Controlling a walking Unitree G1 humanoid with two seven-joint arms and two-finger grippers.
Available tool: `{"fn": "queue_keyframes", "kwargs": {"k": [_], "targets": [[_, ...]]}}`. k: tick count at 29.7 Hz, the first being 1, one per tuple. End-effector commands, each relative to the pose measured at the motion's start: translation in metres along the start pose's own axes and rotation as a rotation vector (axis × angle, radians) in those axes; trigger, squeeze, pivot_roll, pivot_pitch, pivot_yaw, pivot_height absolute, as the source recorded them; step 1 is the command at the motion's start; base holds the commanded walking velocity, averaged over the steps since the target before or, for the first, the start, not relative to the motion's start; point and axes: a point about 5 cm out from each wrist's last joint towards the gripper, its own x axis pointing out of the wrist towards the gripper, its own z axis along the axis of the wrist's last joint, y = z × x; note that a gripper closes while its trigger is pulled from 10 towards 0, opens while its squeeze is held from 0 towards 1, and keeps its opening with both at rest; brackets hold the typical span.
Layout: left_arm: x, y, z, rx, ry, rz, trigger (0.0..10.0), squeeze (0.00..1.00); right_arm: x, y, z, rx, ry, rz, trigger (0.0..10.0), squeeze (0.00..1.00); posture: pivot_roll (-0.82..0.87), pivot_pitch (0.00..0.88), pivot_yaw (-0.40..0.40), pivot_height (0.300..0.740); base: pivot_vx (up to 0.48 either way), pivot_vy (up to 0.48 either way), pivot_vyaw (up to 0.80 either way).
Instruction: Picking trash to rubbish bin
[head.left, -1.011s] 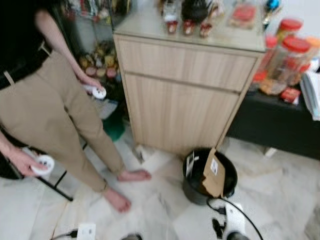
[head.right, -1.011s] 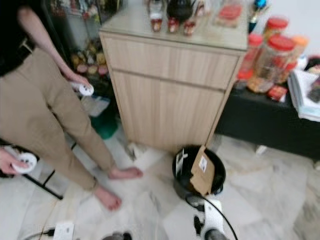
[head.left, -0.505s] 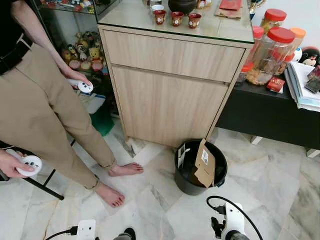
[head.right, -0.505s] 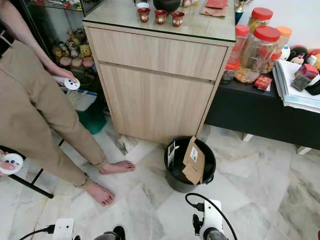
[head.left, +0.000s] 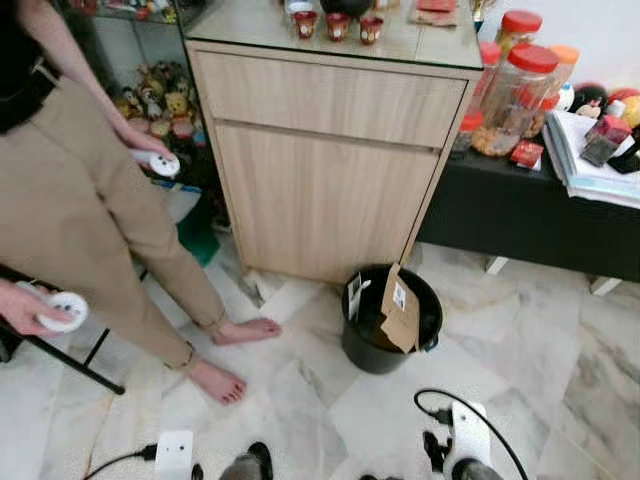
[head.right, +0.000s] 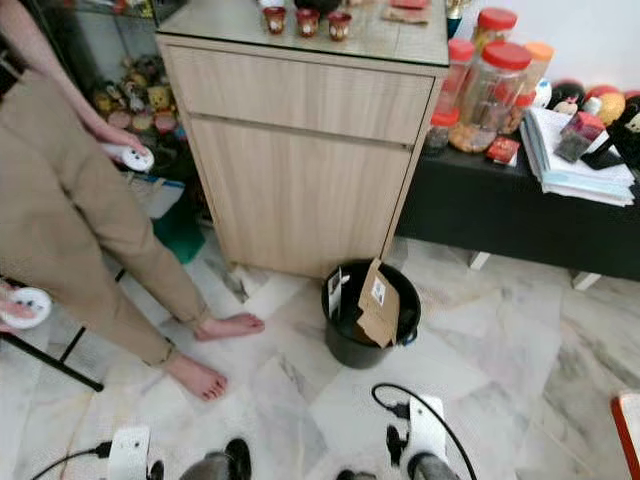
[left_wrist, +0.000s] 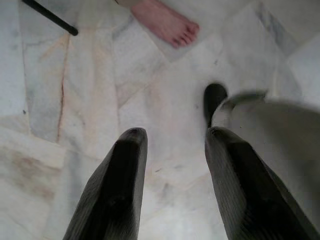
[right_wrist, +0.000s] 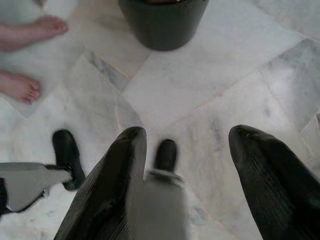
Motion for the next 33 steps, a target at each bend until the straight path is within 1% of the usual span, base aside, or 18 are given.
{"fn": "queue_keyframes", "kwargs": {"k": [1, 18, 24, 31, 33], "targets": [[-0.0014, -0.0002, -0.0058, -0.01, 0.027, 0.002, 10.0, 0.0, -0.0026, -0.0047, -0.0102, 0.012, 0.029, -0.015, 10.0, 0.0, 0.09, 0.186, -0.044, 0.74, 0.0, 0.0, 0.0], [-0.0013, -0.0012, -0.0045, -0.007, 0.016, 0.002, 10.0, 0.0, -0.0025, -0.0034, -0.0102, 0.017, 0.026, -0.012, 10.0, 0.0, 0.09, 0.186, -0.044, 0.74, 0.0, 0.0, 0.0], [-0.001, -0.0014, -0.0037, 0.024, 0.013, -0.002, 10.0, 0.0, -0.0025, -0.0032, -0.0106, 0.021, 0.026, -0.013, 10.0, 0.0, 0.09, 0.186, -0.044, 0.74, 0.0, 0.0, 0.0], [-0.0011, -0.0021, -0.0038, 0.037, 0.014, 0.0, 10.0, 0.0, -0.0024, -0.0025, -0.0105, 0.019, 0.025, -0.01, 10.0, 0.0, 0.09, 0.185, -0.045, 0.74, 0.0, 0.0, 0.0], [-0.0011, -0.0022, -0.0039, 0.045, 0.014, 0.0, 10.0, 0.0, -0.0024, -0.0023, -0.0102, 0.019, 0.025, -0.009, 10.0, 0.0, 0.09, 0.185, -0.045, 0.74, 0.0, -0.259, 0.0]]}}
